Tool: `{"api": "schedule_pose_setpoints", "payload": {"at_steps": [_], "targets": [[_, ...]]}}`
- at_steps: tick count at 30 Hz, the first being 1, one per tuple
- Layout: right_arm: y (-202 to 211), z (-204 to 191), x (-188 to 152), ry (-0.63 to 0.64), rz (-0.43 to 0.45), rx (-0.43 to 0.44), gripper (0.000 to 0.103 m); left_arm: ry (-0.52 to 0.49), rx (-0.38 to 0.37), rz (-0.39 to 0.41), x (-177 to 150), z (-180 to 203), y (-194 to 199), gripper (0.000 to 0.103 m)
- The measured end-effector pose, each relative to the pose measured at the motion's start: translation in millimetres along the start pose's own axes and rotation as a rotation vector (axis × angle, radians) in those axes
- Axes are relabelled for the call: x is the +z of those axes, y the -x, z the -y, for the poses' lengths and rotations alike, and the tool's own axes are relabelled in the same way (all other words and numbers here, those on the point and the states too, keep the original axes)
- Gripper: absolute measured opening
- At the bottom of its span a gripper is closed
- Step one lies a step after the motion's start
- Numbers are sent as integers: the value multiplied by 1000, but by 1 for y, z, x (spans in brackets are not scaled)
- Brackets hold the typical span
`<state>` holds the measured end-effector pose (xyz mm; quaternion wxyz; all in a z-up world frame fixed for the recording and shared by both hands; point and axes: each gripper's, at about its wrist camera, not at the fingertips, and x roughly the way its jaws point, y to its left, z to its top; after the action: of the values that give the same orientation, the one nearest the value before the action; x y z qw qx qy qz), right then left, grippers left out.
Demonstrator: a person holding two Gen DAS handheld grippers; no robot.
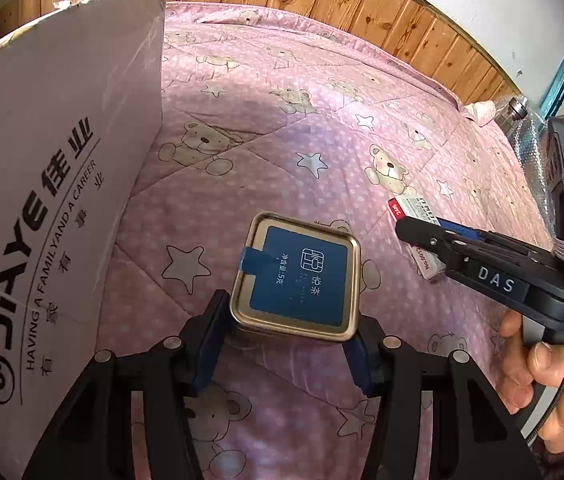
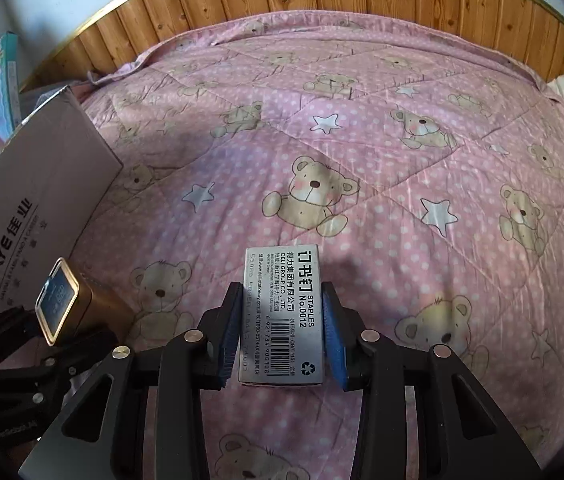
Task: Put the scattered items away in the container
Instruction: 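Carry the brown box and staple box over the container with both tools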
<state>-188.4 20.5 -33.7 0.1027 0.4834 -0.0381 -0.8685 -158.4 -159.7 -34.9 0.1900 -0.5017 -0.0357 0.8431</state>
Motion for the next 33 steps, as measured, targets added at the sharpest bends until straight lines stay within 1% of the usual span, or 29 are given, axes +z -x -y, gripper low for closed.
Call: {"api": "schedule_pose_setpoints", "payload": {"at_steps": [3,6,13,20,33], "targets": [[13,-3,-11,-3,7,3,39,-14,33,2,-5,5,7,54],[26,-6,-21,-19,16,15,39,-16,45,8,-9,10,18,54],[55,-20,-44,-24,38,27,39,-35,37,66,-16,23,54,54],[83,-40,-58,-12,75,46,39,-36,29,131,-17,33,87,54],[115,-80,-91,28,100,86,39,-27,28,209,-50,28,144,54]]}}
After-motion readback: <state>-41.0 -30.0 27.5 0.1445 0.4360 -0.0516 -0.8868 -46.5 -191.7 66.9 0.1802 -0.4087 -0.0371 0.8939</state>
